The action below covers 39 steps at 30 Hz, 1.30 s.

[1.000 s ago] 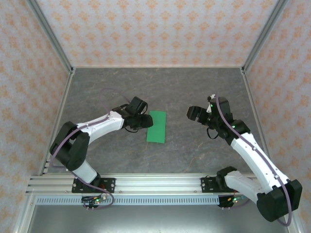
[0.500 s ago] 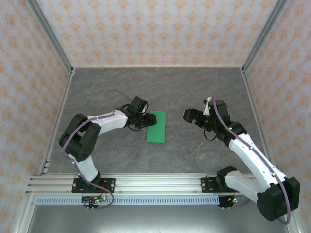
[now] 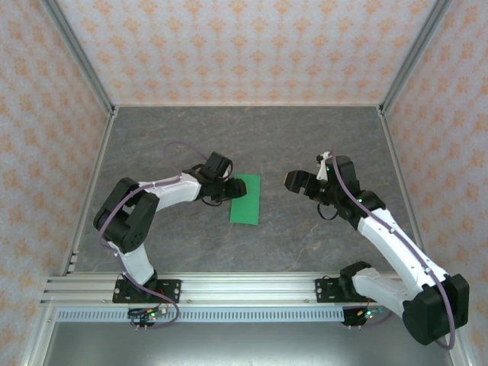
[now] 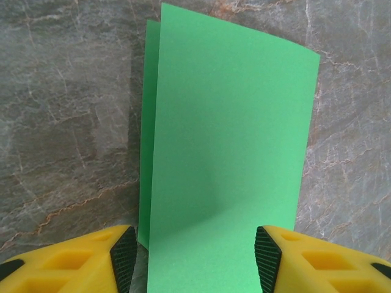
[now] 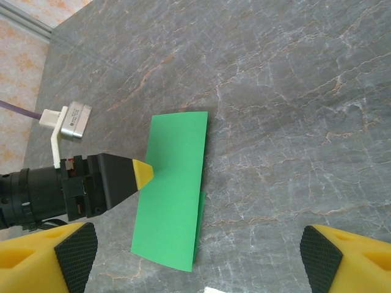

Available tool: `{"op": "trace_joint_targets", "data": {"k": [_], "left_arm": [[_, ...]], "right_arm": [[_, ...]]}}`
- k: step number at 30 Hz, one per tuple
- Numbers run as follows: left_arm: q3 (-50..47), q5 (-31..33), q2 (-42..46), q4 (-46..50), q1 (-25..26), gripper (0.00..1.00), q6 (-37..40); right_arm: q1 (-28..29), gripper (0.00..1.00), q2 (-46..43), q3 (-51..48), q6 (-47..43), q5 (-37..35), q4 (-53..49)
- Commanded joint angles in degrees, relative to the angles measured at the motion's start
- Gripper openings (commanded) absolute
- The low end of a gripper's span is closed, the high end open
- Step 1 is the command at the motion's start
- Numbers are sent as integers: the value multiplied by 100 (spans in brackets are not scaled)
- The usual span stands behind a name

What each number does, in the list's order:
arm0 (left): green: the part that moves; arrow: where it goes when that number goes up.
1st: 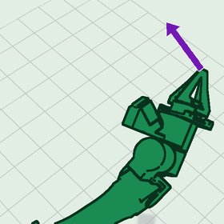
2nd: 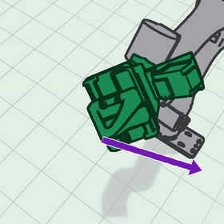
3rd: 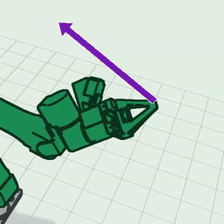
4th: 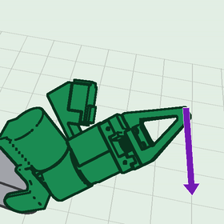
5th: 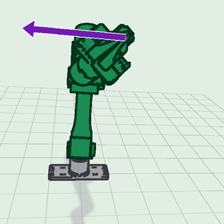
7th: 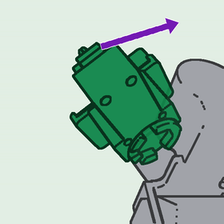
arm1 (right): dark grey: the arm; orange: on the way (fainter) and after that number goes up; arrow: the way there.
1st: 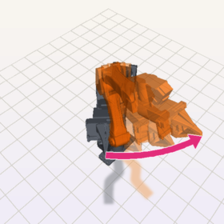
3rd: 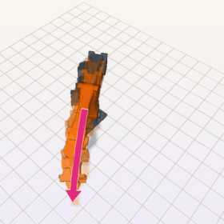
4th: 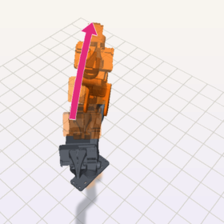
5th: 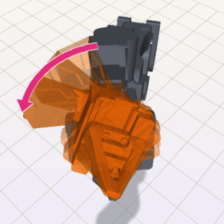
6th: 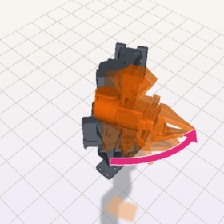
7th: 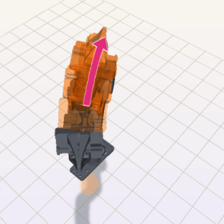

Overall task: Fold a paper plane with a square sheet of paper (fold left side to right side)
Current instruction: Third fold the triangle at the center of the table.

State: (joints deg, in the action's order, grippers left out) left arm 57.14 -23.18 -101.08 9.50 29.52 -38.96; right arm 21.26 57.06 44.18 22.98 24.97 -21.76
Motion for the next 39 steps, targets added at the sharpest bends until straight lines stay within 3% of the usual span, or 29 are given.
{"op": "trace_joint_targets", "data": {"k": [1,14,18,25,31,39], "left_arm": [[-104,-17,-191,-155,-24,56,61],[-287,-92,-56,-383,-18,31,-24],[-378,-73,39,-409,-20,21,-58],[-449,-31,180,-456,-25,13,-155],[-453,-25,294,-431,-23,16,-172],[-517,35,405,-396,-20,36,-172]], "right_arm": [[42,89,42,-80,57,109,192],[106,86,134,-309,37,548,560],[338,85,104,-455,-179,387,656],[811,83,157,-880,-426,-106,998],[845,84,490,-1030,-294,134,1579],[845,84,2419,-542,747,1098,3457]]}}
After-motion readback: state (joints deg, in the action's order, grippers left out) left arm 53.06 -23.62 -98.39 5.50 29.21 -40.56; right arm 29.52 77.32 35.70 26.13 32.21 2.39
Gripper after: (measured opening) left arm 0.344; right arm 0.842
